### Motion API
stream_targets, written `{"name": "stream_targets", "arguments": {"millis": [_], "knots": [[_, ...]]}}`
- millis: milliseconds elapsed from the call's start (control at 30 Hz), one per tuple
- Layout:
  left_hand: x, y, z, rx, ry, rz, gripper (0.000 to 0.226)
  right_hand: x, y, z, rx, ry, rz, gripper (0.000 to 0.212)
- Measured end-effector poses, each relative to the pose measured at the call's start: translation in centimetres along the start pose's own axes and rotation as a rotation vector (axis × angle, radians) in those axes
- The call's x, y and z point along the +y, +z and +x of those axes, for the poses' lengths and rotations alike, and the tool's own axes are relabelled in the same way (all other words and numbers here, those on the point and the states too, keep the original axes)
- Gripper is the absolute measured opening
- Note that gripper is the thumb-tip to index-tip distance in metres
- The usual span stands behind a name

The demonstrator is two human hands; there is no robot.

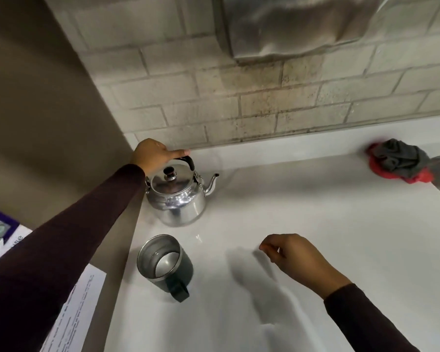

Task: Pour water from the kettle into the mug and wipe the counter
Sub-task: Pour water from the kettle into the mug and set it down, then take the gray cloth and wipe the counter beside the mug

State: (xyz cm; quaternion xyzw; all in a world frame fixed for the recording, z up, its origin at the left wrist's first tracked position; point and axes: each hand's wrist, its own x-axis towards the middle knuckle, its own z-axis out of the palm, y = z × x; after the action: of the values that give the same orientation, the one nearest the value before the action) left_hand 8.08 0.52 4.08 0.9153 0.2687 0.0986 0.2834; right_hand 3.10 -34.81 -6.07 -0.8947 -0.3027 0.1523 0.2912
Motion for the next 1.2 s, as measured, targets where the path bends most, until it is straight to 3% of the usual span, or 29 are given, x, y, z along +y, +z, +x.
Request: {"name": "stream_targets", "arguments": {"millis": [467,533,633,733,833,900,1000,1200], "knots": [[-3.3,3.2,2.3,-0.025,0.003,-0.042,0.064,-0.3,0.9,-0.8,0.023,0.074,0.020,0.018],[-2.9,3.0,1.9,-0.047,0.015,0.038,0.054,-0.4,0.9,-1.2,0.034,0.080,0.027,0.018],[-2.2,2.9,0.4,0.098,0.148,0.203,0.043,-0.8,0.8,-2.1,0.056,0.084,0.027,0.019],[-0.3,3.5,-3.7,0.169,0.266,-0.113,0.023,-1.0,1.0,-3.3,0.069,0.087,0.021,0.020],[1.5,5.3,-10.3,0.069,0.351,-0.341,0.008,-1.1,1.3,-4.8,0.084,0.094,0.026,0.020],[2.1,6.6,-14.9,-0.016,0.374,-0.392,0.011,-1.0,1.5,-5.6,0.080,0.109,0.037,0.020],[2.4,8.9,-20.8,-0.154,0.295,-0.509,0.025,-0.4,1.7,-7.1,0.073,0.142,0.067,0.019],[3.4,13.7,-27.6,-0.292,0.147,-0.662,0.021,2.4,0.9,-10.0,0.143,0.185,0.108,0.019]]}}
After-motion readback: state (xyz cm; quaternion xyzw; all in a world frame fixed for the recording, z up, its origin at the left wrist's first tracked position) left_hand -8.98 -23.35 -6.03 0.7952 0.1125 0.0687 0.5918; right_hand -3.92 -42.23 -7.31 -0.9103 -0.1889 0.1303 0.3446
